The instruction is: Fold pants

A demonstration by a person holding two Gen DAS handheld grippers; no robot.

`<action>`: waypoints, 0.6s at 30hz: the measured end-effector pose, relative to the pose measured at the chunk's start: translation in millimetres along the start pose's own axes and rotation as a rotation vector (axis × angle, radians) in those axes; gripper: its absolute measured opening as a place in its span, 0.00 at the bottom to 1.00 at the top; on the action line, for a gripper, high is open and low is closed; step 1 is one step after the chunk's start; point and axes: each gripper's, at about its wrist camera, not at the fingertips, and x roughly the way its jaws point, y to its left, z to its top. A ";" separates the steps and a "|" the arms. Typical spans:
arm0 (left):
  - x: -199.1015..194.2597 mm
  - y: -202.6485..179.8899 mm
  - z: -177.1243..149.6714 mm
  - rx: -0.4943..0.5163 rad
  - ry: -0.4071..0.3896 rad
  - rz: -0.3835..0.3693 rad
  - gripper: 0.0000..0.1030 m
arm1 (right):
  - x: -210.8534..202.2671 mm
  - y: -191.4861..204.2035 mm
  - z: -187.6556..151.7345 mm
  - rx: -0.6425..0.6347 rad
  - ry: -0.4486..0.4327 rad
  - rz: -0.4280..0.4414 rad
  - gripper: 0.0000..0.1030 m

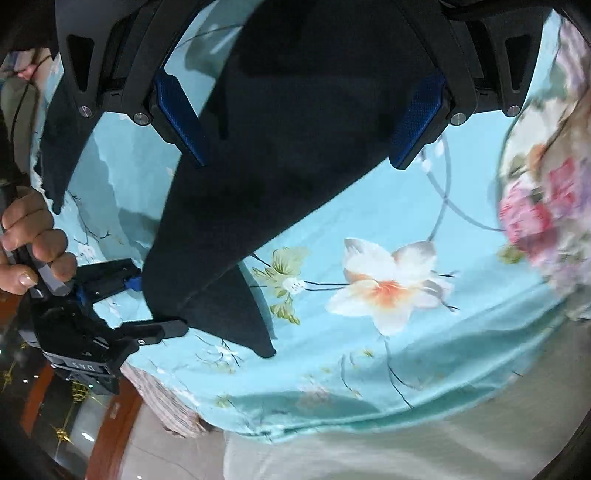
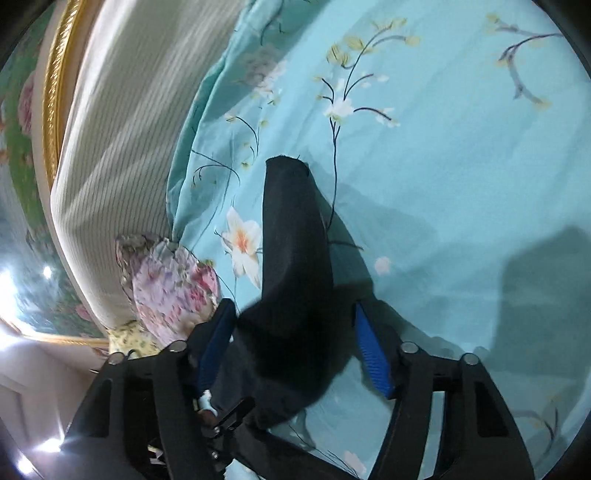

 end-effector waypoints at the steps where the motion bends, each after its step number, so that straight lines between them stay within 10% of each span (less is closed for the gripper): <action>1: 6.0 3.7 2.5 0.008 0.016 -0.020 0.95 | 3.4 -1.2 2.8 0.011 0.005 0.010 0.55; 13: 55.6 9.1 24.2 0.093 0.138 -0.055 0.86 | -4.6 3.1 3.9 -0.031 -0.051 0.027 0.16; 18: 54.6 -17.7 27.7 0.186 0.178 -0.117 0.23 | -23.2 12.3 -10.0 -0.074 -0.095 0.001 0.15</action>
